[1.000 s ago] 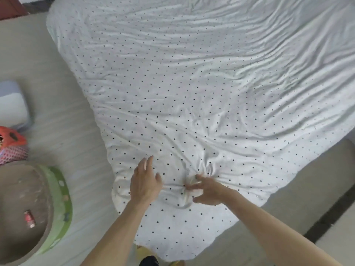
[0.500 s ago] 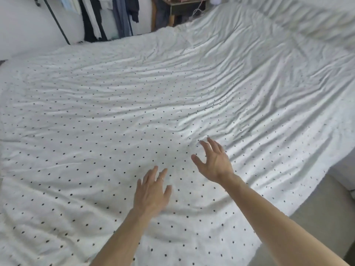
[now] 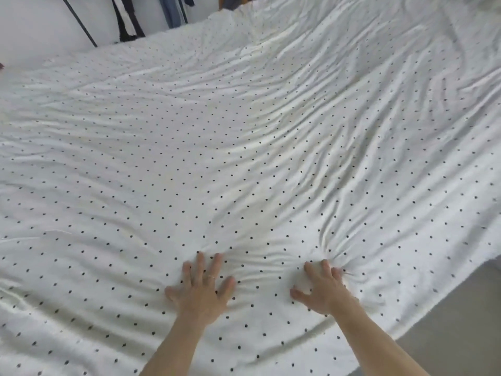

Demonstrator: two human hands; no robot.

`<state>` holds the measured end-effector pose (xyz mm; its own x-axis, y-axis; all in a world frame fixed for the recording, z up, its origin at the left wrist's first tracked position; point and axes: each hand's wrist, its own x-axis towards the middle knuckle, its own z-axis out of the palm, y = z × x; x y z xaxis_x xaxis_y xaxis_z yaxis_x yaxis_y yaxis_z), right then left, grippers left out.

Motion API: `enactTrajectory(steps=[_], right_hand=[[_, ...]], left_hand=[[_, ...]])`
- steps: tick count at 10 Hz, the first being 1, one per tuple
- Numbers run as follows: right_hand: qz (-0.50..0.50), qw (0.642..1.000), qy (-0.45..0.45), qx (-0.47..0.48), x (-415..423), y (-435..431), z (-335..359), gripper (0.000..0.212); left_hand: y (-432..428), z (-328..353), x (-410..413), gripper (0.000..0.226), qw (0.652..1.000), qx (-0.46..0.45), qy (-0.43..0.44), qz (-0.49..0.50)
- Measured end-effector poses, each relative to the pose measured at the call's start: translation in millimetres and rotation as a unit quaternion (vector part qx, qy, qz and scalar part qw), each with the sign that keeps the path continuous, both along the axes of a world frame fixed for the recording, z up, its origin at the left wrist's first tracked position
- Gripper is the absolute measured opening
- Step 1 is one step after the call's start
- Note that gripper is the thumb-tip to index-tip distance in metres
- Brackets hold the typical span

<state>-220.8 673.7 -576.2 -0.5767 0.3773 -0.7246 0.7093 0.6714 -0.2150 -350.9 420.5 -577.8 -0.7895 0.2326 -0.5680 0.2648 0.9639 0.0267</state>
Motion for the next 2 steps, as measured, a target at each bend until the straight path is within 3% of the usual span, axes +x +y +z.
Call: enactTrajectory(steps=[1, 2], right_hand=[[0.037, 0.999, -0.020, -0.027, -7.6, 15.4, 27.0, 0.078], [0.005, 0.989, 0.104, -0.102, -26.7, 47.9, 83.5, 0.059]], left_hand=[[8.4, 0.6, -10.3, 0.081, 0.998, -0.004, -0.059, 0.032], [15.7, -0.4, -11.5, 0.088, 0.994, -0.018, -0.095, 0.045]])
